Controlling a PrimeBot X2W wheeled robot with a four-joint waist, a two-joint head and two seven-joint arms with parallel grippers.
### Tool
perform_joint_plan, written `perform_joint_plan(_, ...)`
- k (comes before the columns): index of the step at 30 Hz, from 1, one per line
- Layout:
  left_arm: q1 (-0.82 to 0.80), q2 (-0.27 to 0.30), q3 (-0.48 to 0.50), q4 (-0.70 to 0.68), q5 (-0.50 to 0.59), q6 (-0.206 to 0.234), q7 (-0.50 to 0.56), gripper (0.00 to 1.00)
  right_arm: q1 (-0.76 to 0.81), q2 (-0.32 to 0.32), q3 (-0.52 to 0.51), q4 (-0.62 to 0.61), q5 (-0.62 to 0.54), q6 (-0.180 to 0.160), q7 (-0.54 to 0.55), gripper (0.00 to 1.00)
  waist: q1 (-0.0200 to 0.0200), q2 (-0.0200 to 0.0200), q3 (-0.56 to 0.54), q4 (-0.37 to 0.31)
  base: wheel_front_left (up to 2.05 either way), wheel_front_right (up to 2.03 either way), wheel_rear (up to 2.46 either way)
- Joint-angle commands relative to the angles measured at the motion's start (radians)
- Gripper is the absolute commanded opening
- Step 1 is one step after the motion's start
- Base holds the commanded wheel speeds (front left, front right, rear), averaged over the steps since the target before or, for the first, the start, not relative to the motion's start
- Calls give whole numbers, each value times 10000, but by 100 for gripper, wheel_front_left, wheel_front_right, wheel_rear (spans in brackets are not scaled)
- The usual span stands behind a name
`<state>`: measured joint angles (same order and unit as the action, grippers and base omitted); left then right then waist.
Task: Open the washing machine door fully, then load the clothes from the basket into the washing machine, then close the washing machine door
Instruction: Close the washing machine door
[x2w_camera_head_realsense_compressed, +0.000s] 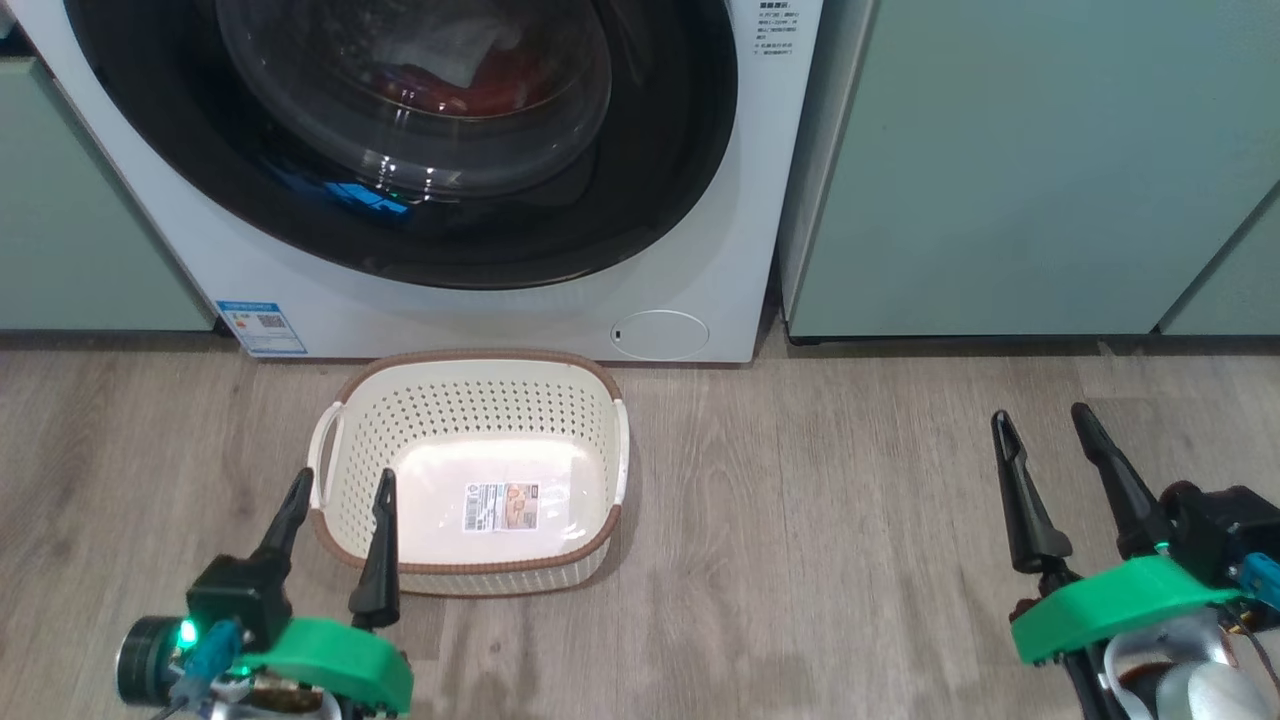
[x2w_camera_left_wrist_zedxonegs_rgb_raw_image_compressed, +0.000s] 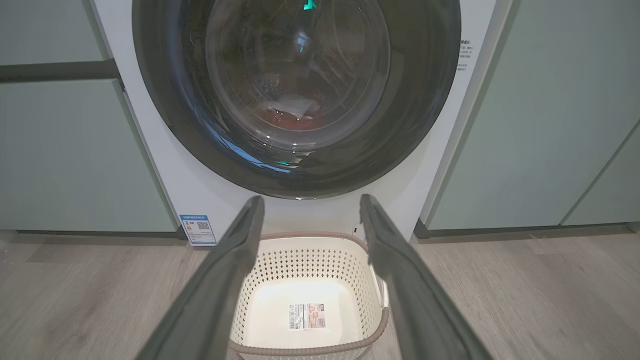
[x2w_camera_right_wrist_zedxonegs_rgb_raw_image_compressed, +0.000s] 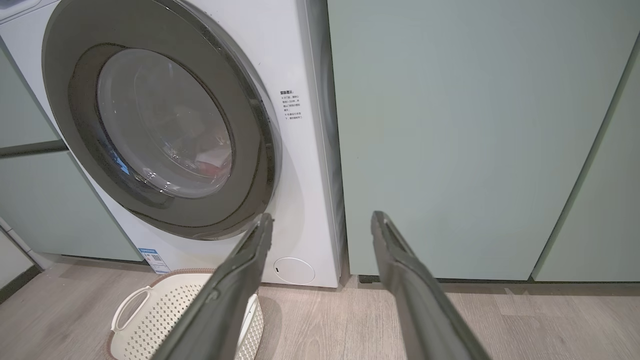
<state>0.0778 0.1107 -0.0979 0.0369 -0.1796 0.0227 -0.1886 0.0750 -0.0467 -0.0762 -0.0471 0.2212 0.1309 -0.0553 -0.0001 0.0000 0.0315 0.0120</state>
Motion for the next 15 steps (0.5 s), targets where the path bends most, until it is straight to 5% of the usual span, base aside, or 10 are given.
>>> perform_joint_plan(1, -269, 170, 278, -351, -97, 85, -16, 100, -165, -36, 228, -420, 80, -2, 24, 100, 1, 0, 14, 3, 0, 0, 0)
perform_joint_plan(15, -329, 202, 186, -303, -168, 203, 5, 100, -213, -36, 298, -440, 99, -2, 15, 100, 1, 0, 41, 23, 0, 0, 0)
